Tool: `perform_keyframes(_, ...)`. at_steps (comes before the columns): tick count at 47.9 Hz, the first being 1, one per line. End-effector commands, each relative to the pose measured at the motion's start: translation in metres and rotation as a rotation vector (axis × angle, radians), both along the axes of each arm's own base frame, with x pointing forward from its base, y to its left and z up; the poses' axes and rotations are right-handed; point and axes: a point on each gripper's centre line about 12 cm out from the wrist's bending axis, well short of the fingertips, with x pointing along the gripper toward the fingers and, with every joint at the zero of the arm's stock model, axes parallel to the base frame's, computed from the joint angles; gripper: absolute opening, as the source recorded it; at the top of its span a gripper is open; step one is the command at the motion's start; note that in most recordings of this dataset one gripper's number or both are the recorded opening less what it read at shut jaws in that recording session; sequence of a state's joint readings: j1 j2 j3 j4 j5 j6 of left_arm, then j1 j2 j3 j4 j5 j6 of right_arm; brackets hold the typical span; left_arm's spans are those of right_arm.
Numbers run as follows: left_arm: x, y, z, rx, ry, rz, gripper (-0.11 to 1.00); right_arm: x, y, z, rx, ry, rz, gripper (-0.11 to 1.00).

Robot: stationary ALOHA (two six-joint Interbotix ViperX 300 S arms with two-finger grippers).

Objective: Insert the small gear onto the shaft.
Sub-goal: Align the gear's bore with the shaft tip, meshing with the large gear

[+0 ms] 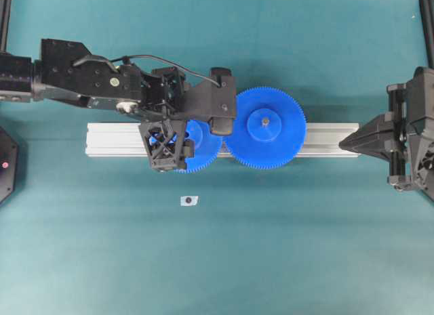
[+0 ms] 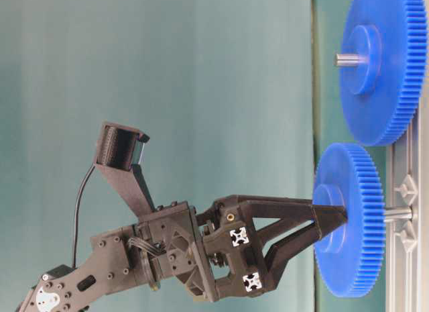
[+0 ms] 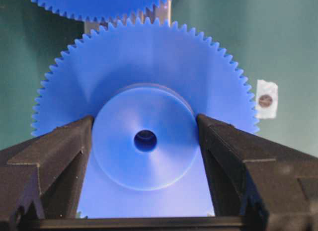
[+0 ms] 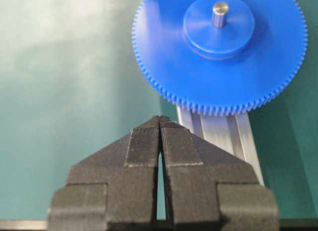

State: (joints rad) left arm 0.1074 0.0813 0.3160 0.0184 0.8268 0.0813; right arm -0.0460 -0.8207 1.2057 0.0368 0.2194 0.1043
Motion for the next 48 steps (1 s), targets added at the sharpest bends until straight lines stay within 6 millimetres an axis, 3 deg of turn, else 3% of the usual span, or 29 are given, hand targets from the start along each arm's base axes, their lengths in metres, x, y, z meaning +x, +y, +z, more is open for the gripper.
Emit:
perform_keyframes(1, -0.003, 0.005, -0.004, 0.0, 0.015, 0.014, 0.69, 0.002, 0.0, 0.003, 0.007, -0.013, -0.007, 0.03)
perform_keyframes(16, 0.0, -0.017, -0.003, -0.006, 0.015, -0.022, 0.69, 0.002, 0.0, 0.003, 0.007, -0.013, -0.007, 0.03)
perform_keyframes(35, -0.005, 0.011, 0.002, 0.018, 0.011, -0.018, 0.69, 0.002, 0.0, 0.002, 0.007, -0.011, -0.007, 0.03)
perform_keyframes(48, -0.006, 0.013, 0.002, 0.014, 0.027, -0.009, 0.69, 0.002, 0.0, 0.003, 0.007, -0.014, -0.007, 0.03)
